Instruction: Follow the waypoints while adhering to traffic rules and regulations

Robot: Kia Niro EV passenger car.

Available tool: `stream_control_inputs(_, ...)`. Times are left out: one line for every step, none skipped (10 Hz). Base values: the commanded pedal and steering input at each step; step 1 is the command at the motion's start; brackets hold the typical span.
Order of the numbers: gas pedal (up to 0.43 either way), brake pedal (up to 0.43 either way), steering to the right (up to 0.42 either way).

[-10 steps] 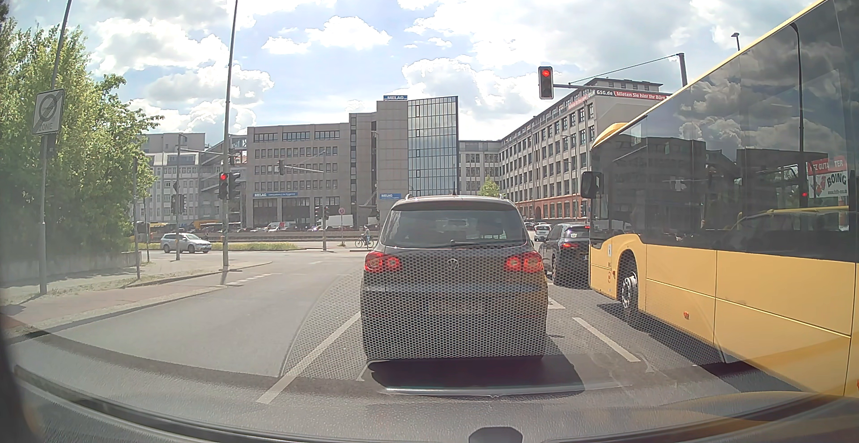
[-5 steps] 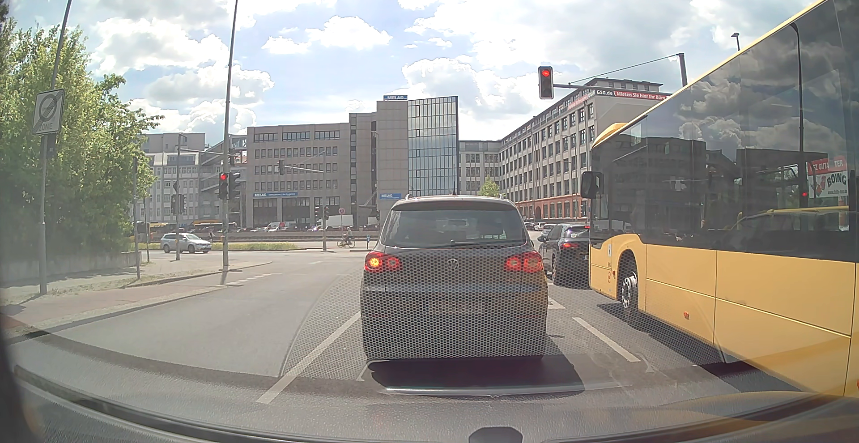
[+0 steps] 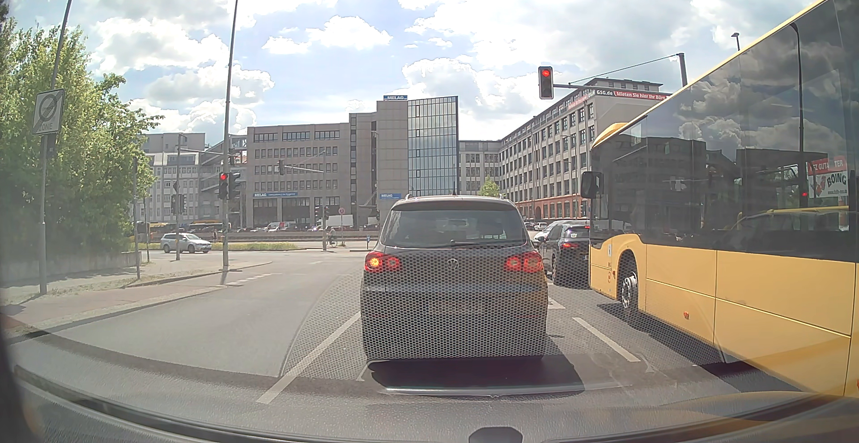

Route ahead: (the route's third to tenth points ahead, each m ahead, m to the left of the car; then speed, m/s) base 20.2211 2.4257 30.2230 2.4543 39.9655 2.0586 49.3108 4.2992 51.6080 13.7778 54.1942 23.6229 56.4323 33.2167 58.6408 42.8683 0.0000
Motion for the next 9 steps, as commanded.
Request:
stream_control_inputs(0.000,0.378,-0.001)
stream_control_inputs(0.000,0.378,-0.001)
stream_control_inputs(0.000,0.378,-0.001)
stream_control_inputs(0.000,0.378,-0.001)
stream_control_inputs(0.000,0.378,-0.001)
stream_control_inputs(0.000,0.384,-0.001)
stream_control_inputs(0.000,0.378,-0.001)
stream_control_inputs(0.000,0.378,-0.001)
stream_control_inputs(0.000,0.378,-0.001)
